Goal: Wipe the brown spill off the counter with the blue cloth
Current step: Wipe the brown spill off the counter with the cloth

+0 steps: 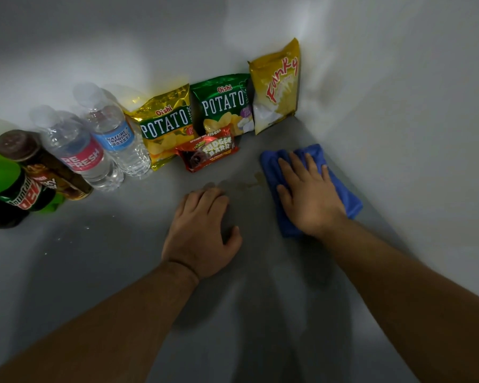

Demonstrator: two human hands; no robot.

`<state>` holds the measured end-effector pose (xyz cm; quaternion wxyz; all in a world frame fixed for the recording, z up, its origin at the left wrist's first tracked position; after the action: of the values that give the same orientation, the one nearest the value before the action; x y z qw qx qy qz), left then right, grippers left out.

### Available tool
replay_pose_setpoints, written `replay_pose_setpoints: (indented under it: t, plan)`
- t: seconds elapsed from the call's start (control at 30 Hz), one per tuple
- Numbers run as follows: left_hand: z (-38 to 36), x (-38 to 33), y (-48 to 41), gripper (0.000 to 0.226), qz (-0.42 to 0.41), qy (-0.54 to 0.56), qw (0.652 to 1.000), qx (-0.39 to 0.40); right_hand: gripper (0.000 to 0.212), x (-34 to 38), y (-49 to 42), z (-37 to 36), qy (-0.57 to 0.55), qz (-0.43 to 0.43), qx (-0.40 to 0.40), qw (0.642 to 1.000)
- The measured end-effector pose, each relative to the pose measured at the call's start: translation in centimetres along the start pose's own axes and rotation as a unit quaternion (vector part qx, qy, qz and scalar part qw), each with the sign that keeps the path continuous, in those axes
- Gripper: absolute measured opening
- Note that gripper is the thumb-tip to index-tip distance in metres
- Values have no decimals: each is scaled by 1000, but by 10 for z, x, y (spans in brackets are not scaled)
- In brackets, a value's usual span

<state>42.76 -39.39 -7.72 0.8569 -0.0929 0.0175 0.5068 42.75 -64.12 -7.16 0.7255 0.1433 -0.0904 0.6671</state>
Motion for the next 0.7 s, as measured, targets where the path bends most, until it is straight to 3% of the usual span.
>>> replay_pose_setpoints:
  t: [0.1,0.2,0.5,0.57,0.7]
  plan:
    - [1,0,0,58,0,2,1000,1,63,-12,29,7,-19,92,52,994]
    - [2,0,0,56,3,9,1000,-7,60,-36,41,16,-39,125,36,991]
    - [2,0,1,57,-2,20,1000,-21,59,3,-34,0,-11,-44,-33,998]
    - [3,0,1,57,-3,20,1000,-17,59,19,-31,-7,-1,-20,-13,1000]
    - [4,1,2,57,1,36,999,-17,60,16,10,-5,-8,107,52,993]
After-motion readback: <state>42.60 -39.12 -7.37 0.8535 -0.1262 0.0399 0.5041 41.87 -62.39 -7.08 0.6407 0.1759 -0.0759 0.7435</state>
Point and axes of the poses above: each hand's wrist, its own y-axis away from the middle knuckle, its own z-axis out of the back of the hand, x = y × z, the point moved 2 cm from there along -y, towards the middle knuckle, and after that the axes turned 9 degrees about -y, right-handed, at the moved point
